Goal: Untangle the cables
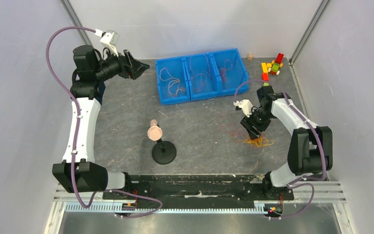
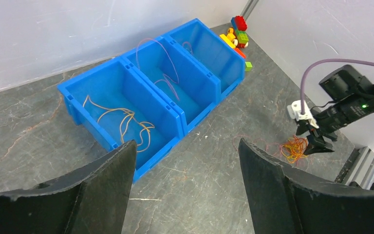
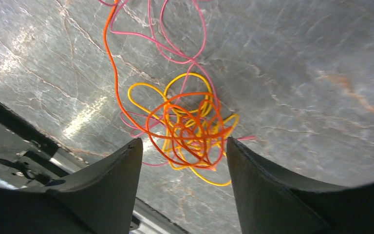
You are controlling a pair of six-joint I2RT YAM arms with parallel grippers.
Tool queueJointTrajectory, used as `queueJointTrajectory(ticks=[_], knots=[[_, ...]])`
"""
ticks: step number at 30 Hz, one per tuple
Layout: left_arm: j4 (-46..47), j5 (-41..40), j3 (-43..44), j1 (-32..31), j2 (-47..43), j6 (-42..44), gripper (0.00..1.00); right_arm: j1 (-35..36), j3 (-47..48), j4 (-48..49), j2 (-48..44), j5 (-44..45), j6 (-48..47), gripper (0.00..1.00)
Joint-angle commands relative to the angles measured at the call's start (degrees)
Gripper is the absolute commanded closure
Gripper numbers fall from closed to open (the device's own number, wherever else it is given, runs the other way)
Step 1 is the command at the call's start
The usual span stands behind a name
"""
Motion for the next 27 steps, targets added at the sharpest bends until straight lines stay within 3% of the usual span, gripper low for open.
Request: queueJointTrajectory(ticks=[1, 4, 6, 12, 18, 27], knots=[[2.3, -0.2, -0.1, 0.0, -2.1, 2.1, 0.17, -0.8, -1.3, -0.1, 2.4, -1.4, 1.0, 0.47], [2.5, -0.4, -0.3, 0.0, -2.3, 2.0, 0.17, -0.9, 1.5, -1.0, 0.6, -6.9, 1.5, 0.87], [2.6, -0.6, -0.6, 0.0, -2.4, 2.0, 0.17, -0.8, 4.5, -1.6, -1.9, -11.8, 1.7, 1.00], [3.7, -0.8, -1.2, 0.0, -3.2, 1.6, 0.16, -0.8, 14.2, -2.5, -8.6, -24.8, 3.9, 1.00], [5.3, -1.4, -1.6, 0.0, -3.1, 0.0, 0.16, -0.8, 21.3, -0.1, -11.0, -32.0, 9.8, 1.00], [6.7, -1.7, -1.2, 0.0, -2.4, -1.5, 0.16, -1.6, 29.5, 25.2, -12.1, -28.1, 30.4, 1.00]])
